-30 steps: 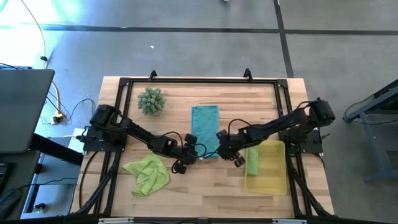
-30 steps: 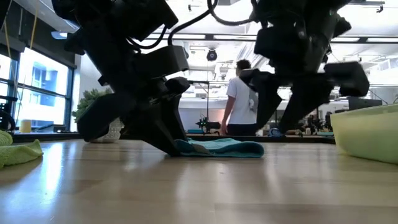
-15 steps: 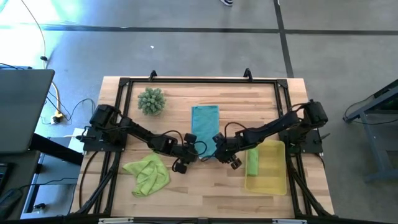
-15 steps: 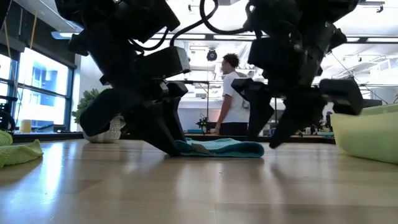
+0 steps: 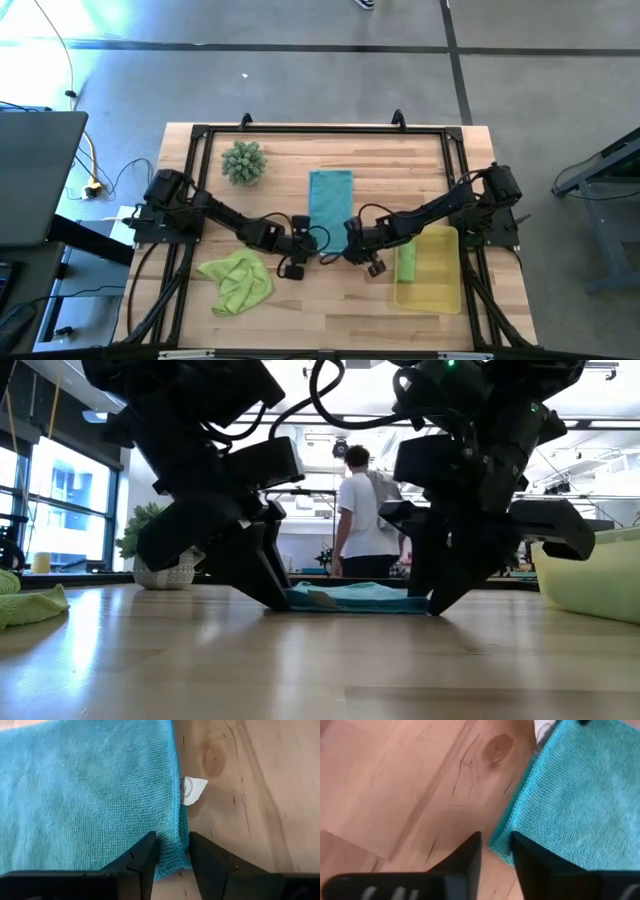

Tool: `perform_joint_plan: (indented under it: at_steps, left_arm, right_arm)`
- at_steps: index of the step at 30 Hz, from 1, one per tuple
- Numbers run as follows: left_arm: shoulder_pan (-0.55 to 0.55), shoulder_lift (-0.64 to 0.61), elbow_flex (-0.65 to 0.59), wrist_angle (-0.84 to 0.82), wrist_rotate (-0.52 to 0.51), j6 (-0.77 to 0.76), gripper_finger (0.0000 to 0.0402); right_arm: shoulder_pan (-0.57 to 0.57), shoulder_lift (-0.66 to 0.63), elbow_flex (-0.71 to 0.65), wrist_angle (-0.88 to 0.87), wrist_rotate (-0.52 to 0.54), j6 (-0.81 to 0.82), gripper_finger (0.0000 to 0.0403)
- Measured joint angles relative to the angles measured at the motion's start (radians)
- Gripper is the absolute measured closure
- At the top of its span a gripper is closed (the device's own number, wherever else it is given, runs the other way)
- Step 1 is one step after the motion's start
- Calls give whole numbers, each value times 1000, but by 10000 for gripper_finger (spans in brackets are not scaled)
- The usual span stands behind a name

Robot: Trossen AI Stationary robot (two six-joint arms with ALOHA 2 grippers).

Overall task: Roll microfiber towels into tight, uniform cylinder then place into a basket
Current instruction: Roll the blue cloth

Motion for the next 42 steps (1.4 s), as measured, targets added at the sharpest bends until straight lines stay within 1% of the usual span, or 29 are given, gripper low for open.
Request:
perform_joint_plan:
  at_steps: [3,6,8,11,15,20,23,28,31,38,42]
  left_arm:
    - [-11,1,0,1,-24,-14,326]
    - [-16,2,0,3,-23,-16,360]
    - [-19,2,-1,6,-23,-32,382]
    - [-21,-6,-1,3,-9,-71,397]
    - [-22,-33,3,-14,50,-136,389]
    - [-26,-91,11,-22,48,-197,393]
    - [-26,-114,14,-39,26,-233,397]
    - [-24,-125,13,-140,-96,-303,399]
    - [-16,-120,13,-165,-139,-339,397]
    - [13,-103,13,-160,-133,-347,397]
    - [24,-87,14,-157,-106,-348,397]
  right_arm:
    - [-3,2,0,3,-7,50,342]
    - [-4,2,0,10,-2,109,381]
    - [-5,0,0,10,0,140,396]
    - [-7,-6,7,0,-17,177,394]
    - [-15,-19,27,-20,-67,203,398]
    - [-26,-49,70,-60,-80,202,398]
    - [-42,-52,99,-100,-83,200,399]
    - [-78,-52,107,-110,-63,196,402]
    - [-104,-52,107,-114,-62,196,402]
    - [-141,-47,100,-98,-56,196,402]
    - [-142,-39,100,-99,8,192,402]
